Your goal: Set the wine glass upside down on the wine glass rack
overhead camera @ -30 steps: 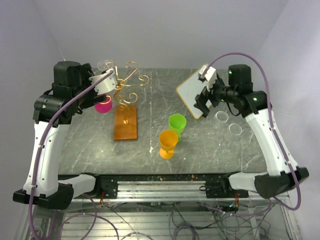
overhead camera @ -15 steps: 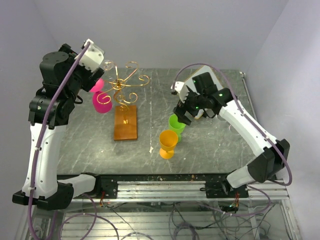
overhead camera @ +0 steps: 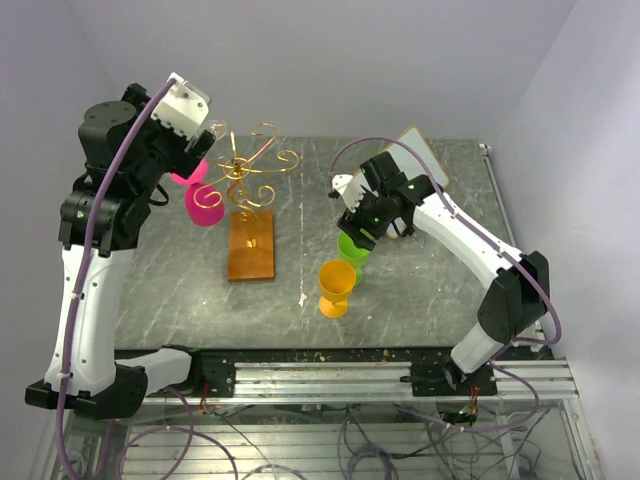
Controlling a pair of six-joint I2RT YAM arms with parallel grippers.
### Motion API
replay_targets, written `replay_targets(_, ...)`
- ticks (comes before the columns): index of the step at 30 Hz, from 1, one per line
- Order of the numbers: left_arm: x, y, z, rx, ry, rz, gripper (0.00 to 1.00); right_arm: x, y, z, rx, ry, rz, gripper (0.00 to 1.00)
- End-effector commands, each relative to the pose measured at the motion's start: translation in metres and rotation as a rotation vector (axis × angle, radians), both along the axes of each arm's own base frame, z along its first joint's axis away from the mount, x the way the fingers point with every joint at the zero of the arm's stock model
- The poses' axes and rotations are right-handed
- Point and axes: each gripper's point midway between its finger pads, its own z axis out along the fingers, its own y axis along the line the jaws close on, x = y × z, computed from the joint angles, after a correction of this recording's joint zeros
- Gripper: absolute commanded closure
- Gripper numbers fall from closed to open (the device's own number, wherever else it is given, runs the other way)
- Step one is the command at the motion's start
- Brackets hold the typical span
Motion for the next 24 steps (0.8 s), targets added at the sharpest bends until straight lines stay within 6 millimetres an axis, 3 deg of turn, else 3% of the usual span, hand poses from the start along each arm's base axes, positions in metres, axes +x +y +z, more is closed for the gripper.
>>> replay_targets(1,0.0032,-0.0079,0.0027,-0.02,-0.015,-0.041,0.01,0.0028,0.0048,0.0038,0.001,-0.001,-0.003,0.36)
replay_targets(14,0.0092,-0.0045,0.0051,0.009,-0.026,-0.024,0.01,0.0044,0.0076,0.0057,0.003,-0.003,0.002,0.6)
replay_targets(24,0.0113,-0.0019,0.007,0.019,-0.035,-0.009,0.01,0.0046,0.009,0.0105,0.012,-0.005,0.001,0.95)
